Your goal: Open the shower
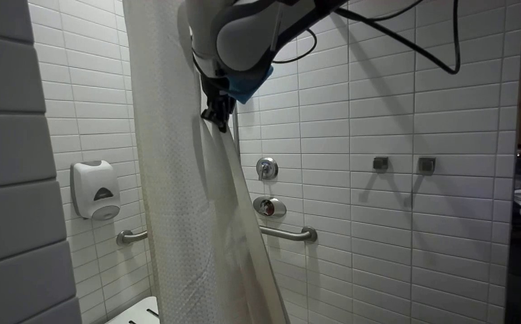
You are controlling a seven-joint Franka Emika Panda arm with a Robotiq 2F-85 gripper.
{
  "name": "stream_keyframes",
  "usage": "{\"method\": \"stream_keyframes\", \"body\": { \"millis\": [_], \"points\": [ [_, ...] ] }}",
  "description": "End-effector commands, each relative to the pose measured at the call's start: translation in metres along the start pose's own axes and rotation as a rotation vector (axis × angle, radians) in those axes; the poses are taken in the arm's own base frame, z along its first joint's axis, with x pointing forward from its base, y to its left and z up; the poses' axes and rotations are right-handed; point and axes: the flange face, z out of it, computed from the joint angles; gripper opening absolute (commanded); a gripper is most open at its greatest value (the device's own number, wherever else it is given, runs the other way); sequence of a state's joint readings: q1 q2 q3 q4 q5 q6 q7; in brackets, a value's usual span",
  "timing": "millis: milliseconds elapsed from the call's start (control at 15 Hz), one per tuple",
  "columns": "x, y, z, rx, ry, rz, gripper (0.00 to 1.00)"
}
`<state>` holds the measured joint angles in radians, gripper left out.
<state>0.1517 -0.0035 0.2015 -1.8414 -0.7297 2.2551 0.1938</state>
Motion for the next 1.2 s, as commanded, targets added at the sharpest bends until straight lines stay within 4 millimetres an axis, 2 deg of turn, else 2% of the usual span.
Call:
{"method": "stream_keyframes", "body": {
  "millis": [0,267,733,1133],
  "points": [
    [0.010,-0.036,-0.004,-0.043,-0.003,-0.092,0.00],
    [0.009,-0.067,-0.006,-0.082,0.008,-0.198,0.00],
    [0.006,-0.096,-0.021,-0.133,0.052,-0.307,0.00],
    [-0.001,-0.128,-0.025,-0.203,0.087,-0.427,0.00]
  ]
}}
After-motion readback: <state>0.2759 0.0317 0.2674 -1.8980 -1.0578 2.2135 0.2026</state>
